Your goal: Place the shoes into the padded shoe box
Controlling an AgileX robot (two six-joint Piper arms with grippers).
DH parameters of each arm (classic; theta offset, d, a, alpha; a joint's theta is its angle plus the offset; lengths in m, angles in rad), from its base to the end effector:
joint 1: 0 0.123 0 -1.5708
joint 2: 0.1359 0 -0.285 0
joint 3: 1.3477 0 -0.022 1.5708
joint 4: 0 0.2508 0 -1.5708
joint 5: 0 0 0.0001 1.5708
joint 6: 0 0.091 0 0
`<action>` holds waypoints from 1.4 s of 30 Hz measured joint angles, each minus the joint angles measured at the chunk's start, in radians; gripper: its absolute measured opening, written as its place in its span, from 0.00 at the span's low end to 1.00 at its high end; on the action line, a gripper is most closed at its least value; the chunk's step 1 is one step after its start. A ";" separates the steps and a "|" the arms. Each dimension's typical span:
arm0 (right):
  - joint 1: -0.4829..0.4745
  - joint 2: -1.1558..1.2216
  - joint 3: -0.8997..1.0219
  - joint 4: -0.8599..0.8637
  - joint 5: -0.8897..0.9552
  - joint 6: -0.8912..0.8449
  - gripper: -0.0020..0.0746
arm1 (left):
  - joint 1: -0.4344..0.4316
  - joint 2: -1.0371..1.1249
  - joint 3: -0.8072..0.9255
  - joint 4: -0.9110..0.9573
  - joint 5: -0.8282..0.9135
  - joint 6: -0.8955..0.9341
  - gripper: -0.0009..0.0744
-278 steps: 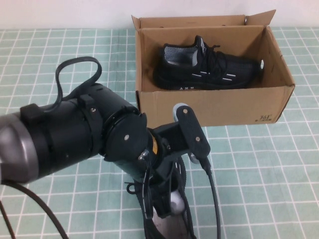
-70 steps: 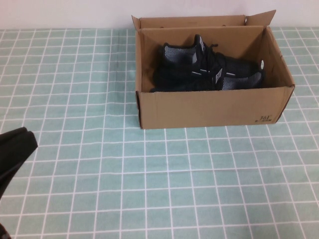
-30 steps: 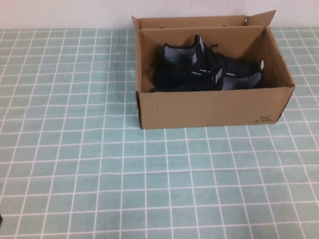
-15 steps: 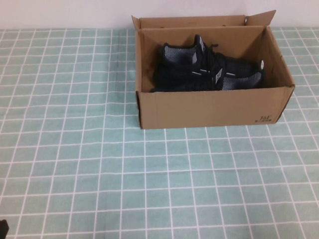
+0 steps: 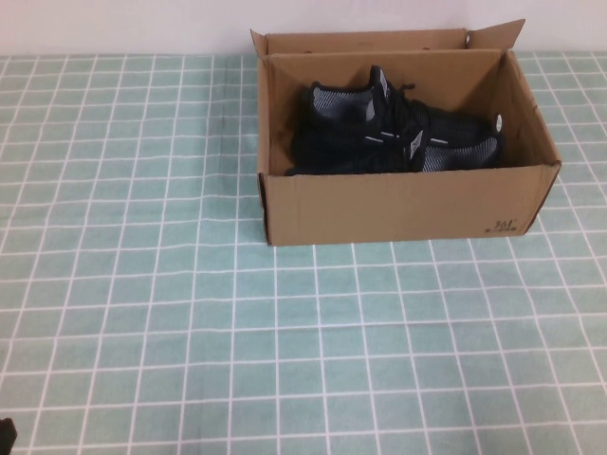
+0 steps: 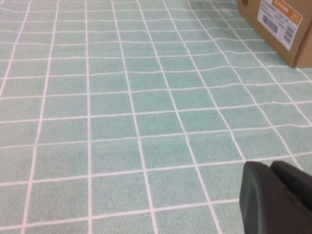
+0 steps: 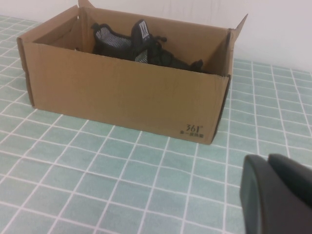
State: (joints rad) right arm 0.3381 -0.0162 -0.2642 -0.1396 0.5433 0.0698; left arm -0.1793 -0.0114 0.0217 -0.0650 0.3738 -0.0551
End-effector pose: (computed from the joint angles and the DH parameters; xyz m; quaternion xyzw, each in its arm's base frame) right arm 0.0329 0.0046 0.2521 -0.1247 0.7547 0.0652 0.6409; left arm 0.0513 -0.0115 0.1729 0.0326 0.8030 -0.0969 0.5871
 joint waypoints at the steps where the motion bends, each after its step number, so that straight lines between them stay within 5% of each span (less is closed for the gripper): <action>1: 0.000 0.000 0.000 0.000 0.000 0.000 0.01 | 0.000 0.000 0.000 0.000 0.000 0.000 0.01; 11: -0.038 0.000 0.000 -0.030 0.000 -0.002 0.01 | 0.000 0.000 0.000 0.002 0.000 0.000 0.01; 24: -0.384 0.000 0.122 -0.031 -0.042 0.079 0.01 | 0.000 0.000 0.000 0.002 0.000 0.000 0.01; 36: -0.391 0.000 0.289 -0.049 -0.297 0.079 0.01 | 0.000 0.000 0.000 0.002 0.000 0.000 0.01; 42: -0.372 0.000 0.289 -0.065 -0.174 0.085 0.01 | 0.000 0.000 0.000 0.002 0.000 0.000 0.01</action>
State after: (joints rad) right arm -0.0334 -0.0162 0.0248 -0.2046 0.3690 0.1552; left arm -0.1793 -0.0114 0.0217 -0.0629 0.3738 -0.0551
